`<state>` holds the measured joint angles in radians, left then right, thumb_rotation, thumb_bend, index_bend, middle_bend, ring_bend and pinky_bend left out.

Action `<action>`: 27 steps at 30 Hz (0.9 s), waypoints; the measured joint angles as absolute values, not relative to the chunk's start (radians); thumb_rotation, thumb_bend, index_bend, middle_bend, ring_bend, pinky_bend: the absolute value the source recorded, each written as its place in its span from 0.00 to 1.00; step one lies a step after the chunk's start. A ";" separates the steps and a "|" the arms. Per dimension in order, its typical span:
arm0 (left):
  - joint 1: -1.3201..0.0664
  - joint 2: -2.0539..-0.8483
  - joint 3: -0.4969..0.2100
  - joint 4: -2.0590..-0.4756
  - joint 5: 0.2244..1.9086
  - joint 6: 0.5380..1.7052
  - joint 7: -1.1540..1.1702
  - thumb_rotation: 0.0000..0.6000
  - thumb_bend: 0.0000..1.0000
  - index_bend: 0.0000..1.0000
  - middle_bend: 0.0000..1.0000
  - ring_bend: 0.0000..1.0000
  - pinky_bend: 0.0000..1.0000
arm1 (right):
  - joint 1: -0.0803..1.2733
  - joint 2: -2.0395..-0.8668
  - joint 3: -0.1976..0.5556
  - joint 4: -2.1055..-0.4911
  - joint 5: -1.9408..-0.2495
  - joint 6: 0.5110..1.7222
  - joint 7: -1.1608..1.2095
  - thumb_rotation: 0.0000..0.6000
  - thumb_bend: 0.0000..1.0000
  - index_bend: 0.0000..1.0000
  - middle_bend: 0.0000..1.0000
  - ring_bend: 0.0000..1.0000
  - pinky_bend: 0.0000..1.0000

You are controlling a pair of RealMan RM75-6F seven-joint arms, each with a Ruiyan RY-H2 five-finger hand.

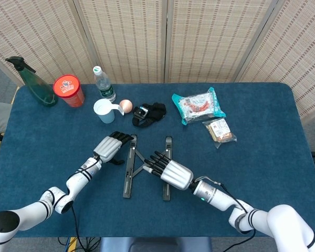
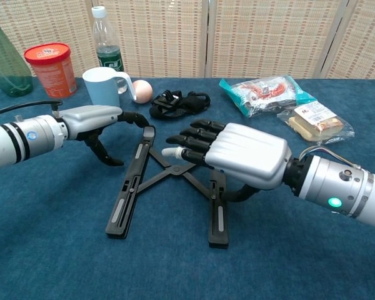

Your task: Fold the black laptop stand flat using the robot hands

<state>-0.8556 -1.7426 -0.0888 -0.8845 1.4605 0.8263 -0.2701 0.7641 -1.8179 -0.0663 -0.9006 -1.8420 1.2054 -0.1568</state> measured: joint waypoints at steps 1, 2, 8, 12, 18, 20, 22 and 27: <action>-0.856 -1.743 -0.089 -0.885 1.460 0.827 -0.271 1.00 0.18 0.12 0.12 0.10 0.06 | 0.762 -1.813 -0.069 -0.905 -1.842 1.209 -0.155 1.00 0.00 0.00 0.00 0.00 0.00; -0.857 -1.744 -0.089 -0.885 1.460 0.826 -0.271 1.00 0.18 0.12 0.12 0.10 0.06 | 0.760 -1.809 -0.071 -0.909 -1.841 1.211 -0.153 1.00 0.00 0.00 0.00 0.00 0.00; -0.857 -1.747 -0.087 -0.886 1.455 0.825 -0.267 1.00 0.18 0.12 0.12 0.10 0.06 | 0.750 -1.790 -0.081 -0.925 -1.840 1.222 -0.150 1.00 0.00 0.00 0.00 0.00 0.00; -0.855 -1.750 -0.088 -0.887 1.449 0.824 -0.268 1.00 0.18 0.12 0.12 0.10 0.06 | 0.750 -1.795 -0.083 -0.916 -1.837 1.216 -0.149 1.00 0.00 0.00 0.00 0.00 0.00; -0.853 -1.755 -0.089 -0.885 1.443 0.823 -0.270 1.00 0.18 0.12 0.12 0.10 0.06 | 0.758 -1.824 -0.075 -0.883 -1.834 1.213 -0.150 1.00 0.00 0.00 0.00 0.00 0.00; -0.852 -1.756 -0.089 -0.885 1.442 0.822 -0.274 1.00 0.18 0.12 0.12 0.10 0.06 | 0.761 -1.837 -0.072 -0.871 -1.833 1.212 -0.149 1.00 0.00 0.00 0.00 0.00 0.00; -0.852 -1.758 -0.089 -0.884 1.441 0.821 -0.277 1.00 0.18 0.12 0.12 0.10 0.06 | 0.765 -1.848 -0.071 -0.859 -1.834 1.212 -0.150 1.00 0.00 0.00 0.00 0.00 0.00; -0.853 -1.762 -0.088 -0.880 1.443 0.823 -0.286 1.00 0.18 0.12 0.12 0.10 0.06 | 0.772 -1.867 -0.070 -0.838 -1.838 1.220 -0.150 1.00 0.00 0.00 0.00 0.00 0.00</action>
